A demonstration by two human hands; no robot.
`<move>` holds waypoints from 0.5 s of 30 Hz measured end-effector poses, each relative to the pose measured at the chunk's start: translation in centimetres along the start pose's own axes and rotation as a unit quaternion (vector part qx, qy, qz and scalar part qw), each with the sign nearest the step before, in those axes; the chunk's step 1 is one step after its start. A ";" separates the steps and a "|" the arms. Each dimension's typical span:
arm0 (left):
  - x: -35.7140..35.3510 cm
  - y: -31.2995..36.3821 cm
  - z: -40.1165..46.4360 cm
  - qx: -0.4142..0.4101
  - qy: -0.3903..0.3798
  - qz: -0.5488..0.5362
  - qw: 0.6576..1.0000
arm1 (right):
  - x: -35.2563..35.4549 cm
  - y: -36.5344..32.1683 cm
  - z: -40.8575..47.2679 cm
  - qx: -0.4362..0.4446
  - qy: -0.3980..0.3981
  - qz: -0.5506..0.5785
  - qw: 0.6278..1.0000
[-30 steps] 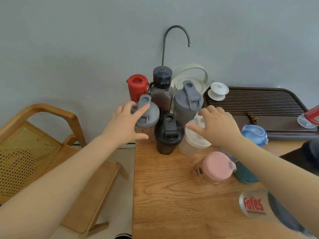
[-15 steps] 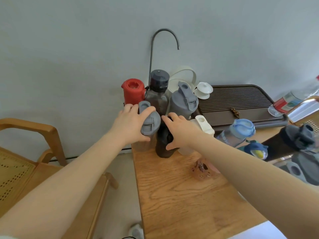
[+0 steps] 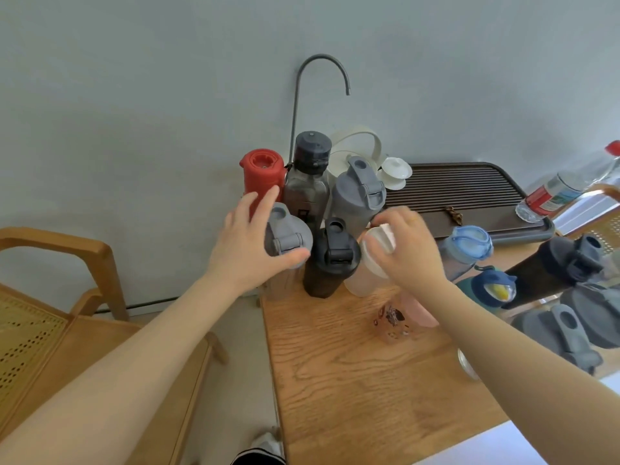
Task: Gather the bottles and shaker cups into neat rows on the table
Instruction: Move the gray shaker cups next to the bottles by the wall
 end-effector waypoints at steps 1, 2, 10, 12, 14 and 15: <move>0.2 0.0 0.3 0.011 0.029 -0.048 0.998 | 0.7 1.3 -0.1 -0.052 0.029 0.007 0.998; 0.4 0.0 0.7 0.024 0.058 -0.093 0.994 | 0.6 2.6 -0.1 -0.101 0.008 -0.003 0.995; 1.2 -1.3 7.2 0.129 0.149 -0.072 0.978 | -3.7 5.2 -0.1 -0.276 -0.181 -0.028 0.944; 0.7 -1.7 7.9 0.148 0.105 -0.069 0.981 | -3.8 4.9 -0.2 -0.275 -0.170 -0.042 0.945; -0.2 -1.8 8.2 0.154 0.056 -0.065 0.984 | -4.0 4.8 -0.3 -0.258 -0.185 -0.062 0.946; -0.6 -1.8 8.2 0.153 0.037 -0.070 0.985 | -3.9 4.6 -0.2 -0.247 -0.185 -0.072 0.949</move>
Point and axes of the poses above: each hand's wrist, its own z-axis towards the middle knuckle, its own x-axis out of the back of the hand, y = z × x, the point moved 5 cm from there along z, towards the middle knuckle, and after that the axes turned 11 degrees about y, right-handed, at the moved point
